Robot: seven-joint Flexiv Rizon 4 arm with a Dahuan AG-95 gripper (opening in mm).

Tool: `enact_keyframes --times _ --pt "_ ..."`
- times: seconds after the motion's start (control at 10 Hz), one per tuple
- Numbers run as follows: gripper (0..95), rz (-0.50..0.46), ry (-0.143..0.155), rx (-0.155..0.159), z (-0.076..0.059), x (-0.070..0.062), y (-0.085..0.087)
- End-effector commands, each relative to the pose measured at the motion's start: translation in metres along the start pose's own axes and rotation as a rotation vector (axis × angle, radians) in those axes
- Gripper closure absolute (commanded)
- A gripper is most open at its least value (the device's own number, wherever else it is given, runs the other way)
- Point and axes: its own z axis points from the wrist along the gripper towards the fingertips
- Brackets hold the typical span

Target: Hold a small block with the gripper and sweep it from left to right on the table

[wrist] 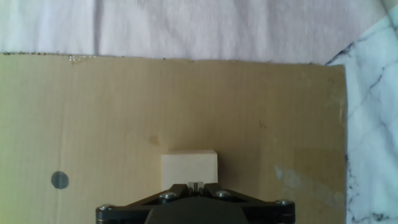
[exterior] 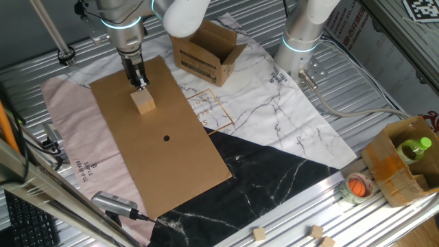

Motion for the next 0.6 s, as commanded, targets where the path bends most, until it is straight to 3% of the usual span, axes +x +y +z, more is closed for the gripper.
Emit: enact_keyframes --times 0.1,0.3,0.4,0.6 --pt "95.0 0.005 0.004 -0.001 -0.0002 0.0000 -0.0002" --pt "95.0 0.008 0.005 -0.005 -0.0002 0.0000 -0.0002" --pt "76.0 0.006 0.004 -0.009 -0.0001 0.0000 -0.0001" --pt "76.0 0.005 0.005 -0.009 -0.0001 0.0000 -0.0001"
